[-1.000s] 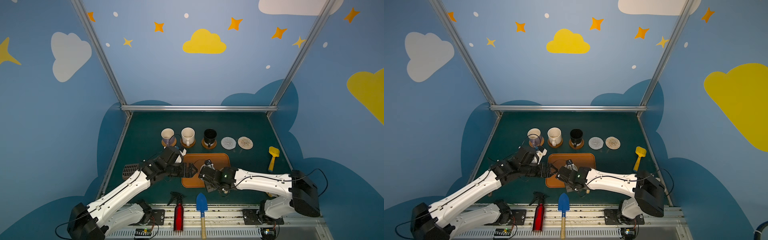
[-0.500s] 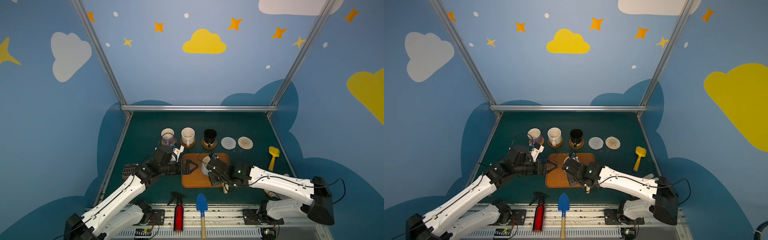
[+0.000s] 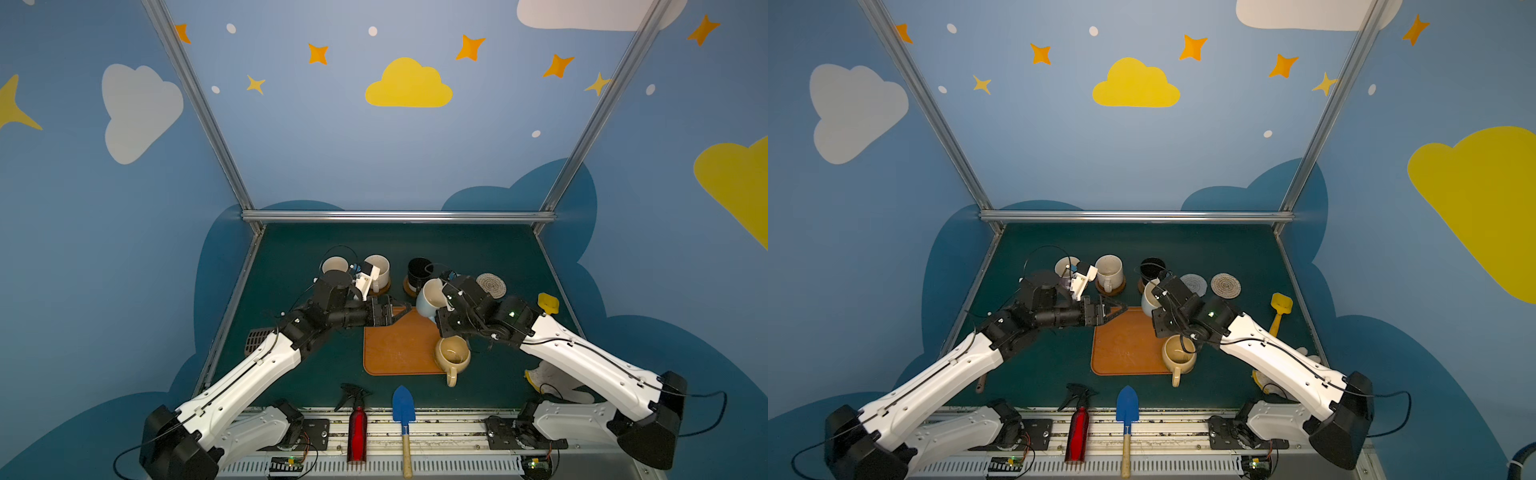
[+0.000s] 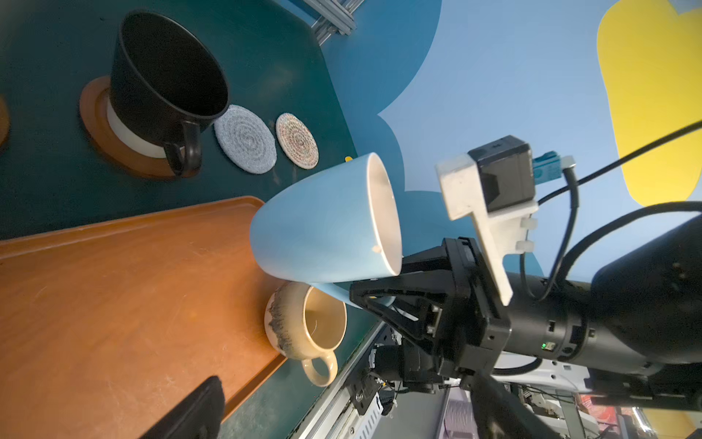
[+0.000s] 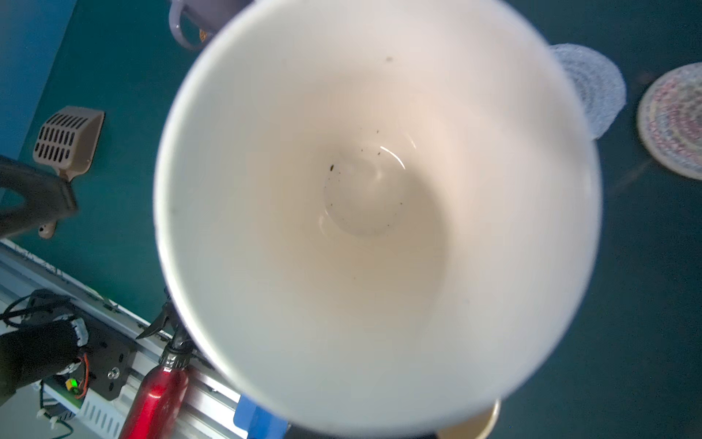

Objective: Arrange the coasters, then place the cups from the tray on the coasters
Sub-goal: 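Lift the light blue mug toward the grey knit coaster with the right gripper, then lower the light blue mug onto the grey knit coaster and open the right gripper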

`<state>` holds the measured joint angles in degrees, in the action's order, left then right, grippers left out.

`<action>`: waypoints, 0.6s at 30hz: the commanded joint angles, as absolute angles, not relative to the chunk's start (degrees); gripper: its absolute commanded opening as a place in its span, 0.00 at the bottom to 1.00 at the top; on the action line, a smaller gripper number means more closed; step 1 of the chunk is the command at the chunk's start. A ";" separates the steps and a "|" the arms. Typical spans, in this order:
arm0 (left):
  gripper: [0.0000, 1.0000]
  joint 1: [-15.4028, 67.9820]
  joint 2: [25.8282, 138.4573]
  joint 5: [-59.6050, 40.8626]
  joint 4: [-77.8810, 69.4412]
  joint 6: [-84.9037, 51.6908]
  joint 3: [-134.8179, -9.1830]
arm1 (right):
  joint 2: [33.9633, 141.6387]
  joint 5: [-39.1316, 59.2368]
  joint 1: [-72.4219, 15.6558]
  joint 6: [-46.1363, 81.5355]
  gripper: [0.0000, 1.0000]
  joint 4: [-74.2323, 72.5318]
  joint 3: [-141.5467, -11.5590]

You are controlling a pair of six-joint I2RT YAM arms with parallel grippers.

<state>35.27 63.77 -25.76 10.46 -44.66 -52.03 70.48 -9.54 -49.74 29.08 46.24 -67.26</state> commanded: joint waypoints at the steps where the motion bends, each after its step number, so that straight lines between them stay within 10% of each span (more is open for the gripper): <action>1: 1.00 37.07 67.18 -21.99 10.35 -44.39 -57.13 | 68.95 -8.77 -45.88 24.34 0.00 46.03 -70.98; 18: 1.00 42.36 86.12 -11.37 11.81 -38.02 -75.53 | 83.45 1.71 -22.32 17.38 0.00 43.42 -75.32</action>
<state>42.09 84.25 -12.12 11.73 -40.16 -73.21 82.17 0.34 -23.86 19.35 47.27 -72.34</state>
